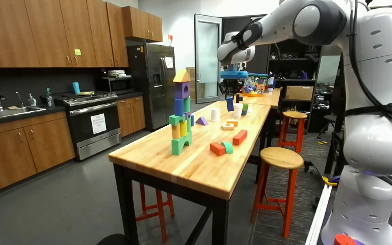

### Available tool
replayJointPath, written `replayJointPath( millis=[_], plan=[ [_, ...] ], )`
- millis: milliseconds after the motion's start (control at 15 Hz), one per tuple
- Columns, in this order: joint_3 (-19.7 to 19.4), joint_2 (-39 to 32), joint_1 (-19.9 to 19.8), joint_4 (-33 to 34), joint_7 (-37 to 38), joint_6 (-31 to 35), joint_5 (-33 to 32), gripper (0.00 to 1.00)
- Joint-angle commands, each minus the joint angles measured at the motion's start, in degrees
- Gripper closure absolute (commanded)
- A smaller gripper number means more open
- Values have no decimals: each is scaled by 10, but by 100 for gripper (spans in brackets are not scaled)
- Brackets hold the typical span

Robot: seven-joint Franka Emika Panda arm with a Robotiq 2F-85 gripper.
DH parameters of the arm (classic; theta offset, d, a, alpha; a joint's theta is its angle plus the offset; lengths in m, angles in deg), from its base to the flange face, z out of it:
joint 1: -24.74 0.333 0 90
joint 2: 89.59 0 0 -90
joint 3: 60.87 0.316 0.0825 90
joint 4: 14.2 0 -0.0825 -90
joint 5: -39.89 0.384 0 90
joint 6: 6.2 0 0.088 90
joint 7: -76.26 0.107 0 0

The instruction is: Put the blue block on the orange block

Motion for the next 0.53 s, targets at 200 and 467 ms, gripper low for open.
replayJointPath(
  millis=[200, 467],
  plan=[
    [7, 118, -17, -148, -49, -27, 8, 85],
    [2, 112, -34, -170, 52, 6, 35, 85]
  ],
)
